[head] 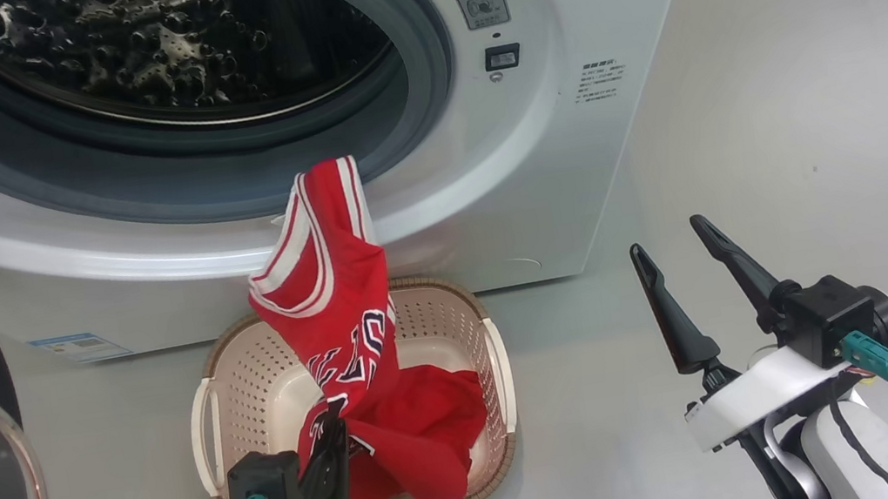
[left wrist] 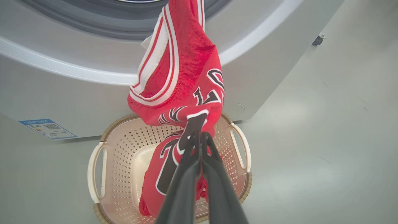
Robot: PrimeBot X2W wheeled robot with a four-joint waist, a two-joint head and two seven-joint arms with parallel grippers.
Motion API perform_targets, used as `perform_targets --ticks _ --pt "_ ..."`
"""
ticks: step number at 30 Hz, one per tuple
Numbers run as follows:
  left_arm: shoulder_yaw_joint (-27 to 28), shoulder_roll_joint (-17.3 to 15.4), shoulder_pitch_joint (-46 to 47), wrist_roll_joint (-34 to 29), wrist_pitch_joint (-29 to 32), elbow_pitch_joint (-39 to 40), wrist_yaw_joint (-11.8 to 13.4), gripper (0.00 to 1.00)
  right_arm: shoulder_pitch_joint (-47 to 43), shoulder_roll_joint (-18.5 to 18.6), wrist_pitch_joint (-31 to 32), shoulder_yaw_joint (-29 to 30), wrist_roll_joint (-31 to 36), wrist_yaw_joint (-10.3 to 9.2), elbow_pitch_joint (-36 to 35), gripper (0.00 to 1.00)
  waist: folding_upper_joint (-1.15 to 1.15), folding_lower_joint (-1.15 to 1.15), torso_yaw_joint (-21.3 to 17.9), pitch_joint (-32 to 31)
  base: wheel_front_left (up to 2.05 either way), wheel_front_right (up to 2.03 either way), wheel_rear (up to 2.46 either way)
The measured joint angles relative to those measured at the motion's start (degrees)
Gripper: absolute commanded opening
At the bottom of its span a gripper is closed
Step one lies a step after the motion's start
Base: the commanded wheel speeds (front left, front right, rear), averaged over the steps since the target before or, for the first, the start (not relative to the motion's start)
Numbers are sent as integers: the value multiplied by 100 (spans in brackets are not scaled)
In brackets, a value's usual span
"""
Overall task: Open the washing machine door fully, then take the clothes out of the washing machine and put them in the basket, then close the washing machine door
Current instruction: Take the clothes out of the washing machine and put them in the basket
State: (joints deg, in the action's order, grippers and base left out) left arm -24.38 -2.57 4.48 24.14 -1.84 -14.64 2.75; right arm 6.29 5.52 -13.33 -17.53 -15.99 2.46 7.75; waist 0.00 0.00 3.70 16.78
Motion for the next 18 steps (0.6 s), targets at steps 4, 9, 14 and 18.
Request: perform_targets --ticks 4,9,14,18 --pt "15 0 107 16 69 -238 -2 0 42 1 0 2 0 1 -27 100 0 0 -65 92 0 0 0" --pt "68 4 545 146 186 -656 -10 0 106 2 0 -1 0 44 -41 100 0 0 -167 239 0 0 0" --pt "270 16 997 286 286 -1326 -8 0 205 -1 0 -43 0 51 -57 100 0 0 -280 400 0 0 0" --pt "396 20 1244 321 350 -1763 -3 0 248 0 0 -55 0 52 -56 100 0 0 -361 504 0 0 0"
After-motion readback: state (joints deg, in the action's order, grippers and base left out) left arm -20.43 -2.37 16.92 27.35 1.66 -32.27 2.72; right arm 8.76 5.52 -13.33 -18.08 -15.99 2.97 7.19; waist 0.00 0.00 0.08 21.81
